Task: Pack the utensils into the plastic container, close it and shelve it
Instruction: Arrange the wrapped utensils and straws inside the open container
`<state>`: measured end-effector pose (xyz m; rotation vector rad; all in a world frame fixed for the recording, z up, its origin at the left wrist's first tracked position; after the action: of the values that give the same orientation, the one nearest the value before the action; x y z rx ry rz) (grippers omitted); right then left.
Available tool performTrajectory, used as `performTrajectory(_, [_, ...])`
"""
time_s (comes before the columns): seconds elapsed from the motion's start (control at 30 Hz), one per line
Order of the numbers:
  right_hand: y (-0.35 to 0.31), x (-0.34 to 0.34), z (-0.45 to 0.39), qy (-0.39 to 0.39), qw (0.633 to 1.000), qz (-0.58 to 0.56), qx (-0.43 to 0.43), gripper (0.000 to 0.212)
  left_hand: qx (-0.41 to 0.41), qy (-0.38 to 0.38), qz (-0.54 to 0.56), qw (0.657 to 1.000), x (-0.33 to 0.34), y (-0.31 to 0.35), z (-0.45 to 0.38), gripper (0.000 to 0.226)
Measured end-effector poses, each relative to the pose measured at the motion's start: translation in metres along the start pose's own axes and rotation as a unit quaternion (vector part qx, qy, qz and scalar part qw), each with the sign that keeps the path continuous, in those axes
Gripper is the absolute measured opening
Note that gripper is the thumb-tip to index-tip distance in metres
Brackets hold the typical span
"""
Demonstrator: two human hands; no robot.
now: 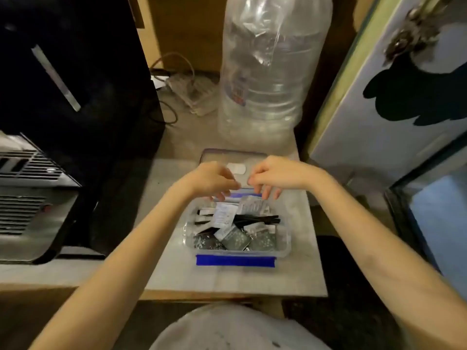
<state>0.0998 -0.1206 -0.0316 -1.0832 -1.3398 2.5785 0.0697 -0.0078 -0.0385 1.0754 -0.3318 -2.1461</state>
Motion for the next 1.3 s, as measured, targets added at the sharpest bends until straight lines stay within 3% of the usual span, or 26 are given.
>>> performTrajectory(0.27, [0.032, 0.035, 0.01, 0.108, 0.993, 0.048, -0.018, 0.026, 0.011, 0.107, -0.019, 0.994, 0.042, -0.047, -0.001, 0.033])
performTrajectory(0.43, [0.033, 0.034, 0.016, 0.255, 0.951, 0.16, -0.074, 0.023, 0.028, 0.168, -0.057, 0.984, 0.058, -0.055, -0.004, 0.045])
performTrajectory(0.5, [0.033, 0.036, 0.015, 0.273, 0.94, 0.185, -0.082, 0.023, 0.023, 0.191, -0.074, 0.978, 0.061, -0.055, -0.003, 0.049])
performTrajectory(0.67, [0.032, 0.042, 0.009, 0.271, 0.929, 0.237, -0.089, 0.025, 0.005, 0.23, -0.088, 0.969, 0.061, -0.05, -0.004, 0.055])
performTrajectory(0.9, [0.018, 0.039, 0.013, 0.294, 0.902, 0.271, -0.164, 0.004, 0.019, 0.277, -0.125, 0.952, 0.055, -0.046, -0.001, 0.024])
performTrajectory(1.07, [0.02, 0.04, 0.015, 0.244, 0.919, 0.258, -0.175, 0.004, 0.034, 0.31, -0.079, 0.947, 0.033, -0.048, 0.015, 0.02])
performTrajectory(1.17, [0.028, 0.038, 0.015, 0.224, 0.931, 0.248, -0.144, 0.011, 0.051, 0.336, 0.024, 0.94, 0.014, -0.05, 0.032, 0.02])
performTrajectory(1.3, [0.037, 0.036, 0.014, 0.187, 0.946, 0.247, -0.097, 0.019, 0.002, 0.215, 0.154, 0.964, 0.028, -0.061, 0.028, 0.032])
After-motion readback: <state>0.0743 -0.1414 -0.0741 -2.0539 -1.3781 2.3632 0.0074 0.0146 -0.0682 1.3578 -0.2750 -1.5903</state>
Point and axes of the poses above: each hand's wrist, its own z-axis away from the middle knuckle, its own x-axis out of the palm, y = z × x, the point moved 8 cm from there along -z, towards the middle knuckle, and after that the axes turned 14 degrees about -x, right-handed, at the moved point
